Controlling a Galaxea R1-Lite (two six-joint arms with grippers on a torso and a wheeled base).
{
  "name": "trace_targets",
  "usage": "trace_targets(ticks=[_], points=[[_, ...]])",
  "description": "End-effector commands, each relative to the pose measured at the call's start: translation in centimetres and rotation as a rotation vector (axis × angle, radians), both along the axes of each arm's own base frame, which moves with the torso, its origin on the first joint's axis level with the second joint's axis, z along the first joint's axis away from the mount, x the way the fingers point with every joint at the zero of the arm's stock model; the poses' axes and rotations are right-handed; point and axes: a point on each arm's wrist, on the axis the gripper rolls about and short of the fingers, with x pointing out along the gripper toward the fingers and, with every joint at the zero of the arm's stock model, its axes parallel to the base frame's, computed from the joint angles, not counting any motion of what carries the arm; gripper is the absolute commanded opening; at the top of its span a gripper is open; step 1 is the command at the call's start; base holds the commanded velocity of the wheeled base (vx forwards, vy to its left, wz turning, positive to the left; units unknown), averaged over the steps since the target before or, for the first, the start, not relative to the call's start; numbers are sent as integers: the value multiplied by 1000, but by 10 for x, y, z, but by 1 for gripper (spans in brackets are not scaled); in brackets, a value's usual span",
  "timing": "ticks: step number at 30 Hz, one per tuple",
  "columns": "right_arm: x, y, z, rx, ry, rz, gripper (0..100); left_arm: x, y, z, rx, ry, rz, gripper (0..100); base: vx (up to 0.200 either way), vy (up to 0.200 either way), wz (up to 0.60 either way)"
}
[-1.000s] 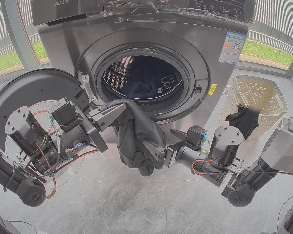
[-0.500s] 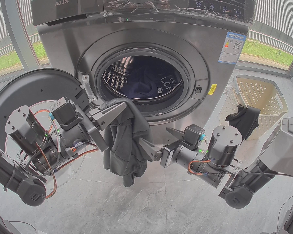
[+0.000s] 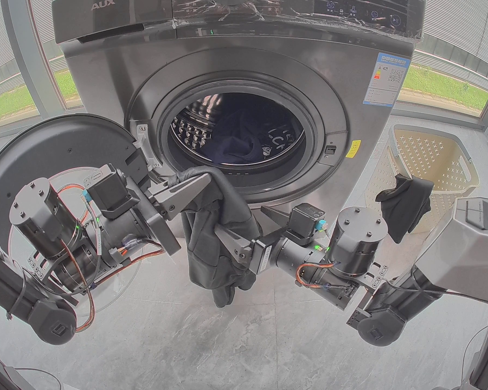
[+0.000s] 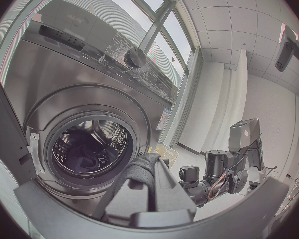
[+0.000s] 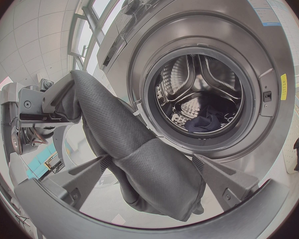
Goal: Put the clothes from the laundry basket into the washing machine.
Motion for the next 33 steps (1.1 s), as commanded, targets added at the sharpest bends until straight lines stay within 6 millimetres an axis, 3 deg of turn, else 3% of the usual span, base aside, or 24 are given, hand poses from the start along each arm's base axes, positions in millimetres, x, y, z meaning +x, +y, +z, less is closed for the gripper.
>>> trace_targets(ticks=[1,8,9,30,31,33], points=[[9,5,-8,2,-2,-7,100,-1,0,1,-2,-5,0,0,0,0,0],[19,5,-4,38,-52,-28,100,0,1,0,0,-3,0,0,0,0,0],[19,5,-4,38,-52,-28,0,0,0,0,0,-1,0,0,0,0,0],[8,-6,23,82,-93,-31,0,2,-2,-11,22,37,-11,0,0,0,0],[8,-6,24,85,-96,-32,0,2,-2,-12,22,41,-11,100,0,0,0],[6,-8,32,99,-111,-33,0,4,-2,-15,26,56,-6,100,0,0,0]])
